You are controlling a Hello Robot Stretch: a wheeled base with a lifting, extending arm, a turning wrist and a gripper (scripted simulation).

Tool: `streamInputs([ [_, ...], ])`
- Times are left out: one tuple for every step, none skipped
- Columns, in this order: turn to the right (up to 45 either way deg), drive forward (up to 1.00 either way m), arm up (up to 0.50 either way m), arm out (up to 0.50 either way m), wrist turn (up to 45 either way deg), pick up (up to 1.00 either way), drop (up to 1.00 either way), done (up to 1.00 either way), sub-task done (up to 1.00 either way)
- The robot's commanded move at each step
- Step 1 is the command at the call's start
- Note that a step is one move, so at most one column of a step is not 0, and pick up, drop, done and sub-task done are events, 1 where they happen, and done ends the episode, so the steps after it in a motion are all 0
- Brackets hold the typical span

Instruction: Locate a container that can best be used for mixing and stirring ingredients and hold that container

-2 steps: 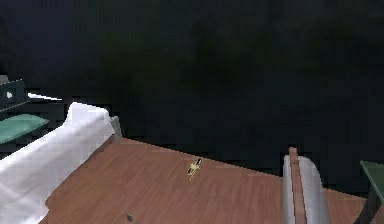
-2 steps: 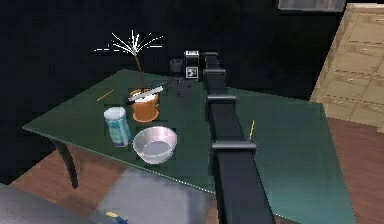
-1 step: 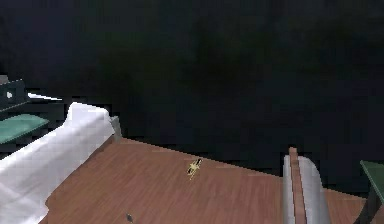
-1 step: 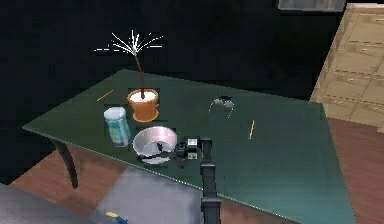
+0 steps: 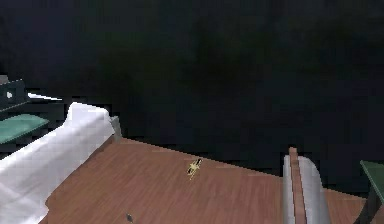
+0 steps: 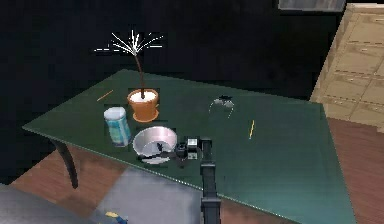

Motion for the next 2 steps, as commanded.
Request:
streamInputs([
  [0.0, 0.00, 0.10, 0.00, 0.0, 0.00, 0.00, 0.00, 0.00],
  [0.0, 0.00, 0.00, 0.00, 0.0, 0.00, 0.00, 1.00, 0.00],
])
